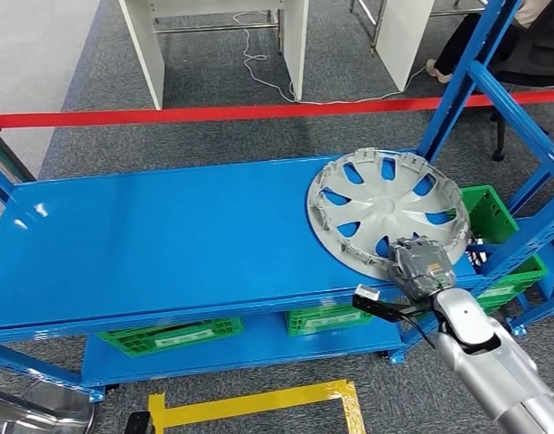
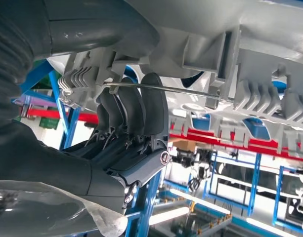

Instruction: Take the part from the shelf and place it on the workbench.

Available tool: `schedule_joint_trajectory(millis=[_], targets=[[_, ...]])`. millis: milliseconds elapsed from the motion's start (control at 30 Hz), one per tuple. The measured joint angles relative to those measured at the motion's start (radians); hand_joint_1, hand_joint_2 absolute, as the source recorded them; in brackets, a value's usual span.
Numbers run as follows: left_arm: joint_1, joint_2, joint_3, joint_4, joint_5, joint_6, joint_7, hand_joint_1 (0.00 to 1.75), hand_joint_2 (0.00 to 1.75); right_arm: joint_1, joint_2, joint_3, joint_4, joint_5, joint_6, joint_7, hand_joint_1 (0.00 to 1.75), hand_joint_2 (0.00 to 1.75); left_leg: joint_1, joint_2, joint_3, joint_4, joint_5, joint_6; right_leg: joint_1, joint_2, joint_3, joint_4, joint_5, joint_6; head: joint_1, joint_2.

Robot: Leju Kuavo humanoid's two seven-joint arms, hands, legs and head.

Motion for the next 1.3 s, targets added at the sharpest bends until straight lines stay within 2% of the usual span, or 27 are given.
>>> schedule_joint_trajectory(millis=[433, 1133, 1300], targets=[[-0.002, -0.004, 0.0, 0.0, -0.014, 0.006, -0.004, 0.0, 0.0, 0.059, -0.015, -0.006, -0.091, 0.006, -0.016, 0.002, 1.75, 1.75, 0.0, 0.0, -0.006, 0.0, 0.0, 0.0, 0.0, 0.0, -0.005, 0.0, 0.0, 0.0, 0.0, 0.0], [-0.004, -0.006, 0.0, 0.0, -0.016, 0.009, -0.002, 0.0, 0.0, 0.09, -0.015, -0.041, -0.103, -0.039, -0.005, -0.019, 1.75, 1.75, 0.0, 0.0, -0.006, 0.0, 0.0, 0.0, 0.0, 0.0, -0.006, 0.0, 0.0, 0.0, 0.0, 0.0], [-0.005, -0.007, 0.0, 0.0, -0.018, 0.009, -0.002, 0.0, 0.0, 0.096, -0.013, -0.059, -0.094, -0.123, 0.004, -0.047, 1.75, 1.75, 0.0, 0.0, -0.006, 0.0, 0.0, 0.0, 0.0, 0.0, -0.006, 0.0, 0.0, 0.0, 0.0, 0.0]])
